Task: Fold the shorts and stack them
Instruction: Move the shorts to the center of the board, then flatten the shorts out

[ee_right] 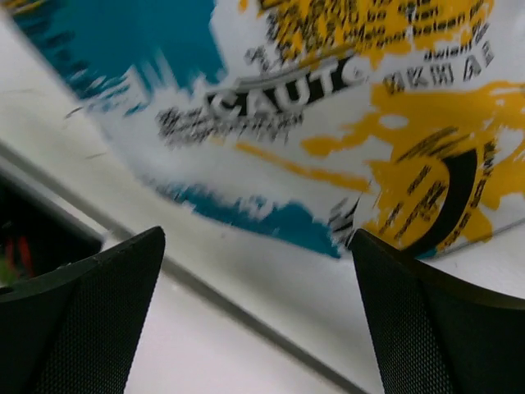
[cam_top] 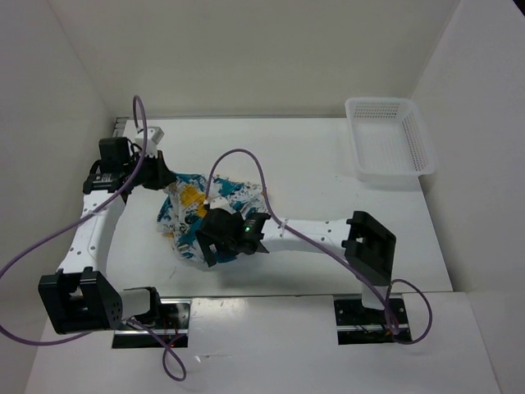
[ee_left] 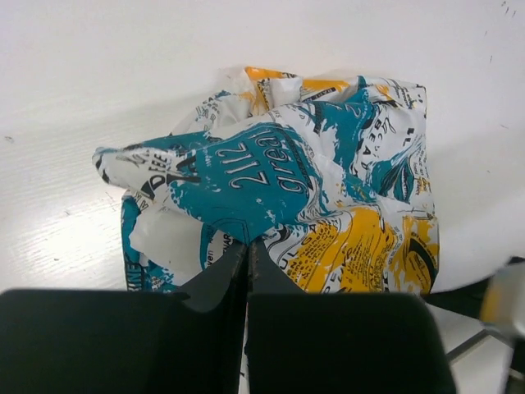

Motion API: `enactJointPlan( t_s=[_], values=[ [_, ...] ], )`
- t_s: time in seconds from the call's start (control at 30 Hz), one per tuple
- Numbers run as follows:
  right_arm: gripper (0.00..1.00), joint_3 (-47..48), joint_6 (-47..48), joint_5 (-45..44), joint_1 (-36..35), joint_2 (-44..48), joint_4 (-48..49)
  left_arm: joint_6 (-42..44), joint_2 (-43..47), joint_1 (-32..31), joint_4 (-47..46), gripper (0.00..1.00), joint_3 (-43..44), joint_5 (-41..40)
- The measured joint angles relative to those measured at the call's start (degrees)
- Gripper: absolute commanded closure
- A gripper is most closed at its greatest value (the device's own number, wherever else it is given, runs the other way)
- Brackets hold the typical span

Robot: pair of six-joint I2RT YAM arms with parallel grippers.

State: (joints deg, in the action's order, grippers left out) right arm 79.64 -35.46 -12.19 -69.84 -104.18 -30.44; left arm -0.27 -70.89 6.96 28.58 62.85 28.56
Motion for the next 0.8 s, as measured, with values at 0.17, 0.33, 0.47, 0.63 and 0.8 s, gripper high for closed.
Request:
enactJointPlan(
  t_s=[0.17, 0.33, 0.47, 0.63, 0.8],
  values=[
    [0.37, 6.97, 0.87, -5.84, 0.35, -10.78, 0.13, 0.0, -0.37, -0.04, 1.29, 1.0, -0.26, 0.31],
    [0.99, 10.82, 0.96, -11.13, 0.5, -16.09, -0.09, 0.0, -0.39, -0.37, 2.1, 1.0, -0.04, 0.33],
    [0.99, 10.95, 0.63, -13.6, 1.01, -13.94, -1.01, 0.02, -0.46, -0.55, 2.95, 1.0, 1.84, 0.35],
    [0.97, 8.39, 4.55, -10.93, 2.16, -1.14, -2.12, 0.02, -1.97, -0.26, 3.08, 1.0, 6.91, 0.46],
    [1.0, 6.88, 8.13, -7.52, 2.62, 15.02, -4.35, -0.17, -3.63, 0.44, 4.07, 1.0, 14.4, 2.01]
  ],
)
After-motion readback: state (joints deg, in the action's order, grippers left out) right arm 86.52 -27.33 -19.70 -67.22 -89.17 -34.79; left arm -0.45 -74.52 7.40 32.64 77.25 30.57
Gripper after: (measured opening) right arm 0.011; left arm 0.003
